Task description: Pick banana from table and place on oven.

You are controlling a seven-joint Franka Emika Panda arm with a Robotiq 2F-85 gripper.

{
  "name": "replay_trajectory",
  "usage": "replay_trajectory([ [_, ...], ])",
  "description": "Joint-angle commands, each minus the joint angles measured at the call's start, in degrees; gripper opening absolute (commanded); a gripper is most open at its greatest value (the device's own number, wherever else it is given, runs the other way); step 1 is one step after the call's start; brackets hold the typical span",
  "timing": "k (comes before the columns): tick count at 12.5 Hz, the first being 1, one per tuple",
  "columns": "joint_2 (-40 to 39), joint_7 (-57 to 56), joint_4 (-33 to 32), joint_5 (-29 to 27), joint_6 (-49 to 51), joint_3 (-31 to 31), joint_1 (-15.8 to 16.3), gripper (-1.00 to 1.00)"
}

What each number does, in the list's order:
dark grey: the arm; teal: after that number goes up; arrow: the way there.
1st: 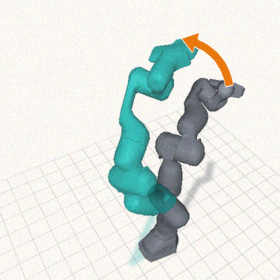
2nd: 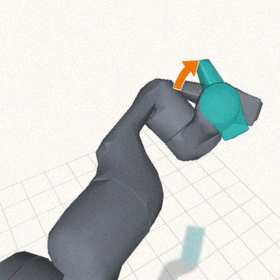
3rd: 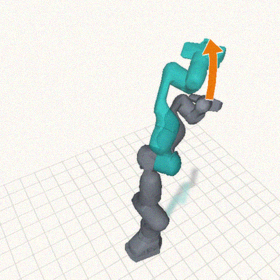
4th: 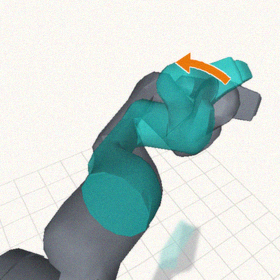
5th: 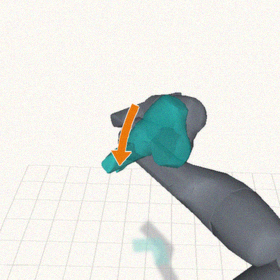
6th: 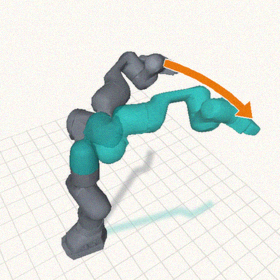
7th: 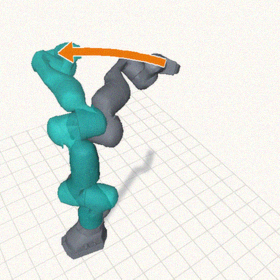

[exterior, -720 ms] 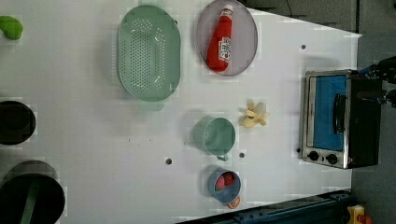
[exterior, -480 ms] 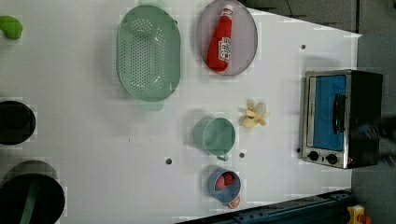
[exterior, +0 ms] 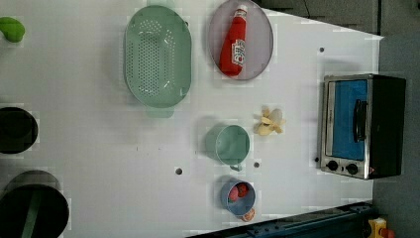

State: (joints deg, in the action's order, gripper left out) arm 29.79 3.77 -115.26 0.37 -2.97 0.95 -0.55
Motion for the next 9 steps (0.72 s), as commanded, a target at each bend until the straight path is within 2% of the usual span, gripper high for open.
replay_trajectory([
  [1,-10.81,1.77,-5.76,0.43,-4.28,0.30,-0.68,1.00],
  [9,-30.20,1.77,-11.81,0.42,-27.30,0.30,-0.68,1.00],
])
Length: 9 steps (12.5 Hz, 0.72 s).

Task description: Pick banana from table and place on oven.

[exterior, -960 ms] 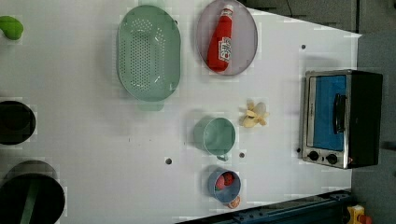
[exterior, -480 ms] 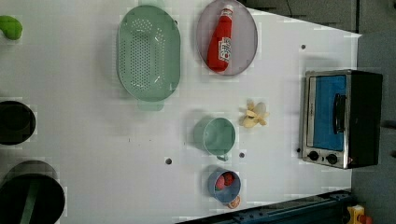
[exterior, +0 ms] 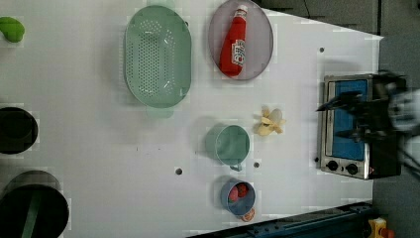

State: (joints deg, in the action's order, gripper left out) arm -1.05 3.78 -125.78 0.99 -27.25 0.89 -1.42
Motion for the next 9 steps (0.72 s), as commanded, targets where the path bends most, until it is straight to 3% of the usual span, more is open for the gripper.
replay_trajectory([
  [1,-1.33,1.76,-2.37,-0.20,-6.58,0.41,0.19,1.00],
  [5,-6.79,1.76,-8.05,-0.22,-20.84,0.46,0.17,1.00],
  [9,-10.27,1.76,-13.08,-0.25,-29.00,0.51,0.14,1.00],
])
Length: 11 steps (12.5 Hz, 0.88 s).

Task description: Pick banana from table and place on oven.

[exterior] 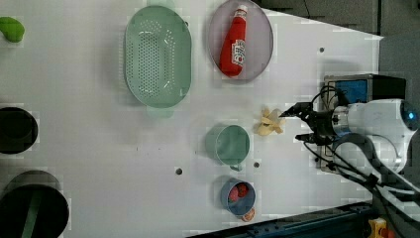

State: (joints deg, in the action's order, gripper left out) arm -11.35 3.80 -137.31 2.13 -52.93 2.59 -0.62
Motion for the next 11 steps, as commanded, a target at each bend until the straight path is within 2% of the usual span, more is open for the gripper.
replay_trajectory([
  [1,-1.12,1.75,-2.38,-1.42,-4.69,-1.19,-0.66,1.00],
  [6,-6.72,1.75,-2.94,-1.42,-12.14,-1.33,-0.65,1.00],
  [7,-7.16,1.75,-2.89,-1.42,-13.34,-1.39,-0.64,0.92],
  [11,-7.30,1.75,-2.97,-1.69,-13.73,-1.77,-0.60,-0.07],
])
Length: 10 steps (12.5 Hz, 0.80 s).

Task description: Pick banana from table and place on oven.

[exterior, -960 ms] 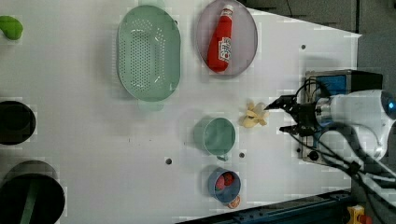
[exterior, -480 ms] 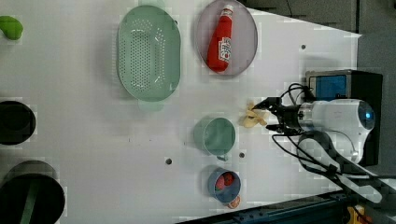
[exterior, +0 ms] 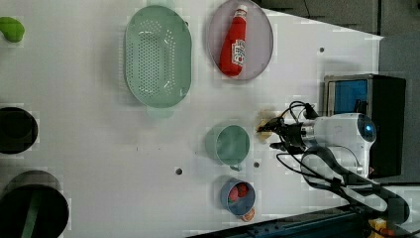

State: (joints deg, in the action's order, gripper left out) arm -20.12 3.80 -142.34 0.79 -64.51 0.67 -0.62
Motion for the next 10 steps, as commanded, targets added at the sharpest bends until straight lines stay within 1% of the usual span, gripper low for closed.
replay_trajectory([
  [1,1.48,1.75,2.08,-0.35,-2.16,0.14,-0.60,-0.29],
  [2,1.47,1.75,2.06,-0.35,-2.14,0.11,-0.60,-0.51],
  [3,1.46,1.75,2.03,-0.35,-2.14,0.11,-0.60,-0.62],
  [6,2.73,1.75,2.03,-0.35,-2.02,0.11,-0.62,-0.62],
  [8,7.54,1.74,2.09,-0.35,0.11,0.11,-0.62,-0.62],
  [10,14.96,1.74,3.41,-0.35,8.08,0.01,-0.60,-0.62],
])
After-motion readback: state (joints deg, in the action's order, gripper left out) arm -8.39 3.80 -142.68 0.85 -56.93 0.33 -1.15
